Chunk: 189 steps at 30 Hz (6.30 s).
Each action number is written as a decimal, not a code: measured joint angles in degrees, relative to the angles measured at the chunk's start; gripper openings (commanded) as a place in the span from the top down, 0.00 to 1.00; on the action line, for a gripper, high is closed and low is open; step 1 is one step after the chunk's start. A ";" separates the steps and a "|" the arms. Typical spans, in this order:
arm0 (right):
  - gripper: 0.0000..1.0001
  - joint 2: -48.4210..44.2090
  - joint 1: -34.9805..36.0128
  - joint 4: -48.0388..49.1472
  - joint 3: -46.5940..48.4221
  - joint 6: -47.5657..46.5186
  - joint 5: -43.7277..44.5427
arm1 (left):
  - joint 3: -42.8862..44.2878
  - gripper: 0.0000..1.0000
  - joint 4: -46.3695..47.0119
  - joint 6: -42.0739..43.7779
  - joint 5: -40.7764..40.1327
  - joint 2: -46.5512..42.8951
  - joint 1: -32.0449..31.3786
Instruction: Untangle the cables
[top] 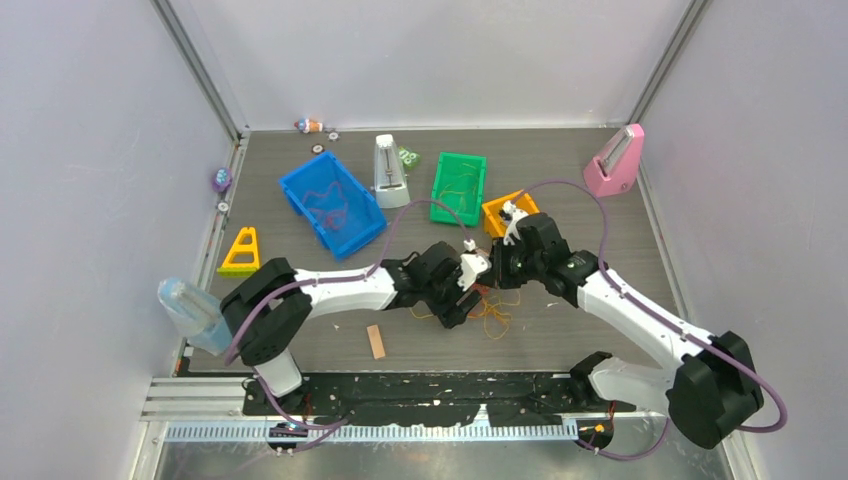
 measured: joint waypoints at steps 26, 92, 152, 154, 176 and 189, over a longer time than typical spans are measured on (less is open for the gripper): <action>0.95 -8.55 0.13 -3.85 15.23 4.94 -9.66 | -40.54 0.18 47.93 7.13 -6.47 -26.88 -0.46; 0.02 7.74 18.05 32.74 -1.62 -9.70 2.25 | 8.66 1.00 -7.30 -11.65 -0.81 -53.86 18.36; 0.95 0.70 21.53 27.17 -13.16 -0.33 21.77 | 57.68 1.00 -24.96 0.24 -26.12 -37.94 23.34; 0.95 -2.40 21.11 23.47 -16.74 3.63 23.54 | 57.18 1.00 -24.94 0.79 -27.36 -38.60 23.34; 0.01 -30.84 20.79 -0.28 -19.80 7.58 30.40 | 44.50 1.00 -18.58 0.94 -23.82 -39.28 23.52; 0.05 -15.08 20.79 20.13 -4.13 -15.13 11.28 | 44.74 1.00 -13.00 -0.50 -5.03 -36.39 23.58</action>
